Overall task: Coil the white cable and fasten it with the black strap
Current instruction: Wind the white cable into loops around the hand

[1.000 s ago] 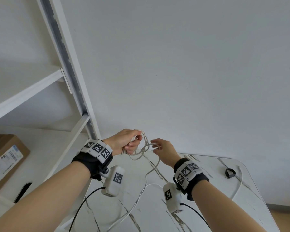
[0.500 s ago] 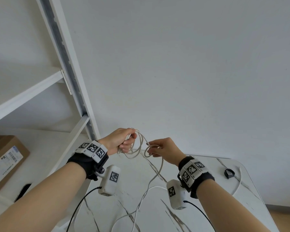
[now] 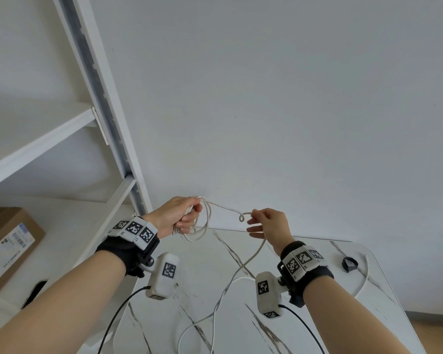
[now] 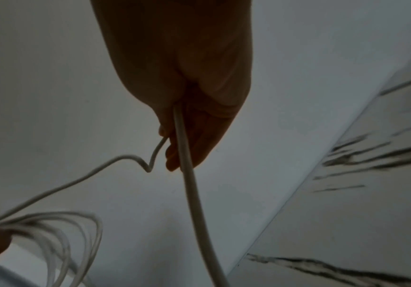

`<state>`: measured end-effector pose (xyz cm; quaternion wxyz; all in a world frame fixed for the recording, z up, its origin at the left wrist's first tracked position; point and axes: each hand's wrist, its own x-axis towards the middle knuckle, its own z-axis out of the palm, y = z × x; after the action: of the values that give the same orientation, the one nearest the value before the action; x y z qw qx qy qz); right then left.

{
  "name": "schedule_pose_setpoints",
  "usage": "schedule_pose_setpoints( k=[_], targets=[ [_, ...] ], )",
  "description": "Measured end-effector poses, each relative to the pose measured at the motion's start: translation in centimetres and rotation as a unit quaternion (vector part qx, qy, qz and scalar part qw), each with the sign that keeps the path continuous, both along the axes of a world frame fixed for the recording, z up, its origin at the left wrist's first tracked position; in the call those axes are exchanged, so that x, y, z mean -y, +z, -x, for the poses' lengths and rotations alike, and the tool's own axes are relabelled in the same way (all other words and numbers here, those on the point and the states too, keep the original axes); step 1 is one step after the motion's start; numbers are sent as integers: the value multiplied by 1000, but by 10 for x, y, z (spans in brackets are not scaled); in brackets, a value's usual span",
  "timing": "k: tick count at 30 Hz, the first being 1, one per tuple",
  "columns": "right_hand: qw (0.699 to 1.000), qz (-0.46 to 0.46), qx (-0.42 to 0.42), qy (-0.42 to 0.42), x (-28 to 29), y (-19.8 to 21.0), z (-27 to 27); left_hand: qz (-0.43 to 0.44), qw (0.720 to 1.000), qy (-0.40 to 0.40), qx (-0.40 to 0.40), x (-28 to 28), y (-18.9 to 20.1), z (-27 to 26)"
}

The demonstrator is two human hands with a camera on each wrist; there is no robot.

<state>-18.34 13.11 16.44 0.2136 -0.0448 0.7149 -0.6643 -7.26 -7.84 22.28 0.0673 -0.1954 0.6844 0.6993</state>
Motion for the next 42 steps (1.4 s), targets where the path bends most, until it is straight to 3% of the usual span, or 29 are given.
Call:
schedule_pose_setpoints(
  k=[4,8,11,14,17,19,21,26,29,35,39,42],
  targets=[
    [999,-14,39,-31,-8,-9,4,2,1000,7,3,5,0,-1],
    [995,-62,72,13,-9,-15,4,-7,1000,7,8,3,-1,-1],
    [980,-174,-28,93,-6,-22,3,-16,1000,-14,16,-3,1,2],
    [935,-250,-147,201,5,-23,-5,-23,999,-40,25,-11,4,5],
    [895,-276,-195,293,16,-20,-14,-28,998,-48,27,-19,7,9],
    [884,-278,-194,321,20,-18,-18,-30,998,-50,27,-22,9,11],
    [890,-267,-206,307,23,-18,-19,-33,998,-51,28,-24,10,12],
    [937,-197,-244,153,23,-18,-14,-33,997,-53,42,-22,10,9],
    [950,-175,-242,90,18,-15,-12,-58,994,-77,52,-22,12,5],
    [949,-193,-223,108,19,-16,-13,-140,978,-142,62,-27,27,0],
    [939,-239,-222,109,28,-25,-17,-235,968,-78,24,-26,29,4],
    [943,-211,-250,58,31,-24,-19,-269,963,-22,-11,-24,25,7]
  ],
)
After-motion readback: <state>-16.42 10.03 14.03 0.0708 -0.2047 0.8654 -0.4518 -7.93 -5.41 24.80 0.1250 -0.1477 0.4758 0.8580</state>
